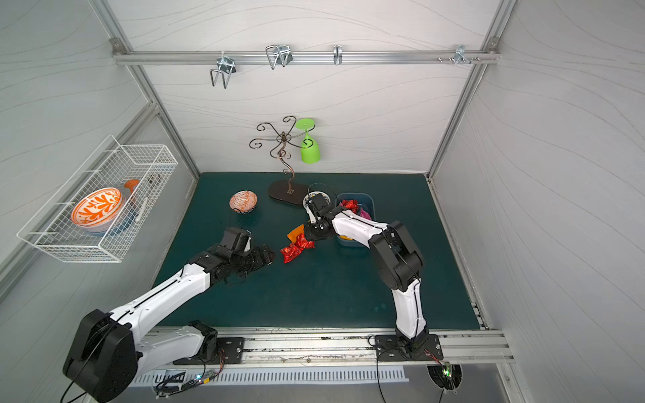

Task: Put the tea bags into the storage box
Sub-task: Pick up the tea bag from the center of the board.

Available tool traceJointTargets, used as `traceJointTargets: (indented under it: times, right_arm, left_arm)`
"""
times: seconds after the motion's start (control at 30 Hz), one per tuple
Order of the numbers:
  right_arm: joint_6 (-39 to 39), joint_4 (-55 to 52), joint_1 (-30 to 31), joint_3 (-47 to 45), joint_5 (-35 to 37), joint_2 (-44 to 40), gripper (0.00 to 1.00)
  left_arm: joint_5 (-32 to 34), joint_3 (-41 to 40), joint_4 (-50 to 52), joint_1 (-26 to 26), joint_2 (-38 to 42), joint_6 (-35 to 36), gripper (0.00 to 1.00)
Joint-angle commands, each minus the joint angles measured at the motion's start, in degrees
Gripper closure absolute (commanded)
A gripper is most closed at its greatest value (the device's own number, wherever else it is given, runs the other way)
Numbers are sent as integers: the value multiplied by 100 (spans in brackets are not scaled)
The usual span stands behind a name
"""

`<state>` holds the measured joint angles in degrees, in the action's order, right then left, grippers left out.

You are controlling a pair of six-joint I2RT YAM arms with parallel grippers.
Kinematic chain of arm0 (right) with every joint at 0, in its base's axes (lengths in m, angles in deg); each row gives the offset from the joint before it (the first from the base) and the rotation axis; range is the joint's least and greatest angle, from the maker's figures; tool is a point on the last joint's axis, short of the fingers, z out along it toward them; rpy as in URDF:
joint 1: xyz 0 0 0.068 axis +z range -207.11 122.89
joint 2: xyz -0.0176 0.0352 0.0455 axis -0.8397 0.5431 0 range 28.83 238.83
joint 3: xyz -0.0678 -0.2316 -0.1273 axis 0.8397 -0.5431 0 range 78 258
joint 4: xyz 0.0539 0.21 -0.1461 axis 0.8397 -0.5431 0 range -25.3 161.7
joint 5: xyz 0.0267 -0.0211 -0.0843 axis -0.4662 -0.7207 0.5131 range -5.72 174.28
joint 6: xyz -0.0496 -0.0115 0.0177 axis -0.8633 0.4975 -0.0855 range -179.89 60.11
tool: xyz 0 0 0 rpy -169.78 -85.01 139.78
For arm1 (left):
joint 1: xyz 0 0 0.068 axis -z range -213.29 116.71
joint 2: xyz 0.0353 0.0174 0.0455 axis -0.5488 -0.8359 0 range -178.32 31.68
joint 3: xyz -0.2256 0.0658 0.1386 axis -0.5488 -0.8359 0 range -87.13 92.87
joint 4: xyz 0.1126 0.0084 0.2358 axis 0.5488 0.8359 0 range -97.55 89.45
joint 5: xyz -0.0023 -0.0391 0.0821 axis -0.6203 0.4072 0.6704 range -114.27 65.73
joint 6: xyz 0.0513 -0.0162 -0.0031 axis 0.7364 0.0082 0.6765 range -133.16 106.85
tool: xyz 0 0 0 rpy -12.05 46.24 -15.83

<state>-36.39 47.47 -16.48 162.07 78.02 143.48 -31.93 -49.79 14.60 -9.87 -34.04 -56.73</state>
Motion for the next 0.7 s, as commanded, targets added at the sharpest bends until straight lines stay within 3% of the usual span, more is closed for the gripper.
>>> traceJointTargets:
  times: [0.0, 0.3, 0.67]
  right_arm:
    - [-169, -225, -39, 89, 124, 86, 71]
    - [-241, -352, -36, 22, 85, 127, 60]
    - [-248, -306, -30, -1, -52, -31, 98]
  left_arm:
    - [54, -31, -80, 22, -3, 3, 12]
    - [50, -52, -103, 22, -3, 4, 12]
    - [51, 16, -77, 22, -10, -6, 12]
